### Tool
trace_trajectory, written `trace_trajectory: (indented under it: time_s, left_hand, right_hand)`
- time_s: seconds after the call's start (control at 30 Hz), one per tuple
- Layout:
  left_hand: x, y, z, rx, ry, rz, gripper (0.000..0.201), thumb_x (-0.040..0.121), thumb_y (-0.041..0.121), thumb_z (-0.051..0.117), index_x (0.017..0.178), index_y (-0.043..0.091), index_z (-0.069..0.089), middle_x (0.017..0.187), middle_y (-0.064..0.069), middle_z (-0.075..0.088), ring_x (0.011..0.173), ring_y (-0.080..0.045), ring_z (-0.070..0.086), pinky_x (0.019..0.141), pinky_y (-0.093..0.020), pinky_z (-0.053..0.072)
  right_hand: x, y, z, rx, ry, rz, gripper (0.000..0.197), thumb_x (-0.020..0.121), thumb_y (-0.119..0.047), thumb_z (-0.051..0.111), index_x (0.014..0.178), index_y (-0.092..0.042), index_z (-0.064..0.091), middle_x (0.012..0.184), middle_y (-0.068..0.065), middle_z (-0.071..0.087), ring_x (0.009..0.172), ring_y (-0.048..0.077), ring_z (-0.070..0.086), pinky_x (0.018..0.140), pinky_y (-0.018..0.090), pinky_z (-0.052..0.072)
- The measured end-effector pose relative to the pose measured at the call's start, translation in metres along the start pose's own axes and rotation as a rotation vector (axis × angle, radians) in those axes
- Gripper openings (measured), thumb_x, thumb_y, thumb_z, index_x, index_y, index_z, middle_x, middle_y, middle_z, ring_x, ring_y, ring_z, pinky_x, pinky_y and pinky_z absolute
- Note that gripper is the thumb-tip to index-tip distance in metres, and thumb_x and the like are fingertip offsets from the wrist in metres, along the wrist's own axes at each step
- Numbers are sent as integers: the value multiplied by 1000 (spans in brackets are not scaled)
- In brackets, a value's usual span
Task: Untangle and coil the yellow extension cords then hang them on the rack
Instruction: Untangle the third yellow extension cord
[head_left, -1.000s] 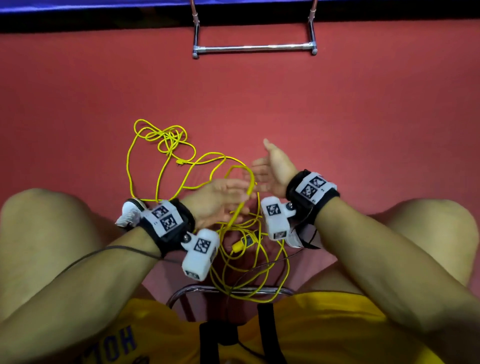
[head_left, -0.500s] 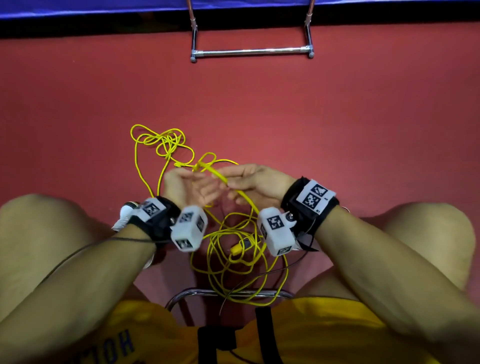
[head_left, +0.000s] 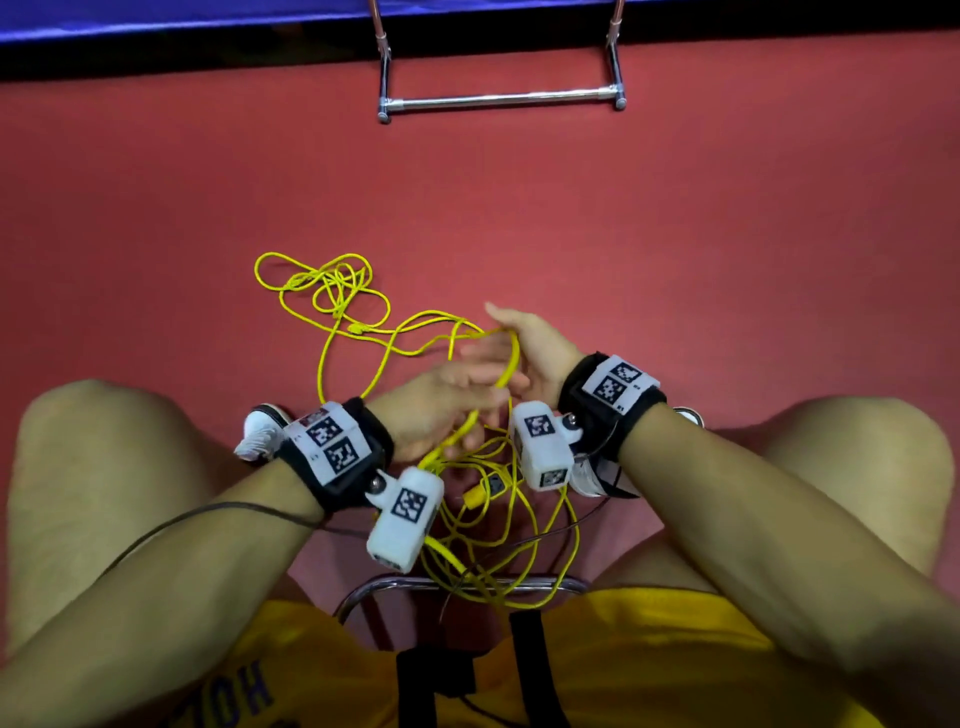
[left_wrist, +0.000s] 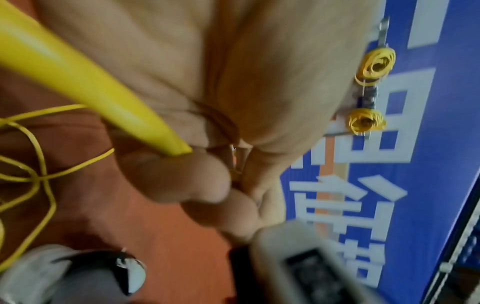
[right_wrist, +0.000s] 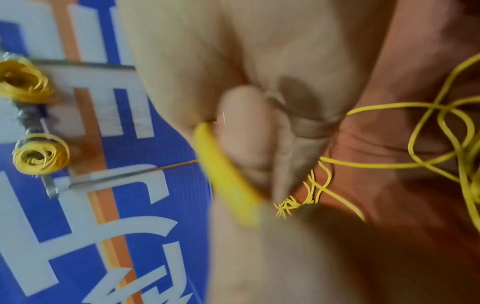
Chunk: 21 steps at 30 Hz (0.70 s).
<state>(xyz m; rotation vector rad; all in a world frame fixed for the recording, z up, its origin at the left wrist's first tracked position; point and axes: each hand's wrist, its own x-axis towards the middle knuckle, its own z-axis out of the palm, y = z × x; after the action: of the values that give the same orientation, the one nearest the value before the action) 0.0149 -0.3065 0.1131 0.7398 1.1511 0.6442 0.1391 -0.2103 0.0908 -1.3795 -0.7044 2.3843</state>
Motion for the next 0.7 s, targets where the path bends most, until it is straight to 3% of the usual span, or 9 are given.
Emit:
trace_trajectory:
  time_s: [0.07,0.17,0.27,0.33,0.4,0.47,0.57,0.63,0.7]
  left_hand:
    - [1,-8,2,95,-31,-19,15,96,19,60,108,17,68,71,-5,55,46,-13,52,34,-18,37]
    - [4,-8,3,103,13,-113,15,97,25,60,95,14,71,77,-6,65,62,-19,63,53,-30,55]
    - [11,-8,-3,-177,108,-254,34,98,37,46,107,8,62,79,-6,68,70,-23,68,69,-39,55]
    - [17,-8,-14,-394,188,-170,52,93,51,43,112,7,64,79,-8,61,75,-28,62,75,-43,55]
    - [26,-2,-28,-630,273,-18,66,92,61,40,91,4,72,77,-10,58,67,-29,57,69,-37,56]
    - [30,12,-42,-788,402,71,75,99,58,30,81,-3,71,72,-15,66,57,-30,63,55,-30,54]
    - [30,25,-65,-1016,548,110,48,107,35,32,87,-1,58,62,-8,65,45,-15,61,49,-19,49]
    - [30,26,-67,-937,536,96,32,108,24,34,87,9,53,60,3,56,39,-6,48,40,-15,39]
    - [34,27,-55,-643,536,91,24,106,19,37,91,15,55,60,7,50,36,-3,38,37,-12,30]
  right_hand:
    - [4,-1,3,161,130,-39,21,100,-20,54,110,-3,56,67,9,70,47,18,63,42,26,51]
    - [5,-3,5,164,229,-182,18,106,-13,35,113,-6,51,67,7,62,30,9,43,31,13,27]
    - [-8,-7,2,-23,-49,-296,29,108,-27,35,121,-9,53,64,3,57,31,6,28,37,9,17]
    - [-20,-9,3,-124,-269,-310,29,107,-26,36,119,-13,60,64,3,60,32,6,28,40,12,12]
    - [-30,-5,8,-253,-411,-300,28,106,-23,37,113,-19,64,65,4,63,33,5,30,41,16,10]
    - [-35,6,15,-410,-466,-280,22,105,-21,41,106,-19,63,67,4,68,35,6,36,37,17,18]
    - [-34,19,16,-656,-476,-141,13,98,-11,53,105,-3,59,65,-2,72,45,6,57,45,18,43]
    - [-26,22,11,-786,-383,-68,20,88,3,55,106,9,63,58,-8,69,50,2,59,56,17,48]
    - [-22,18,6,-752,-194,-115,31,78,9,53,106,14,63,49,-11,62,45,-1,53,50,14,42]
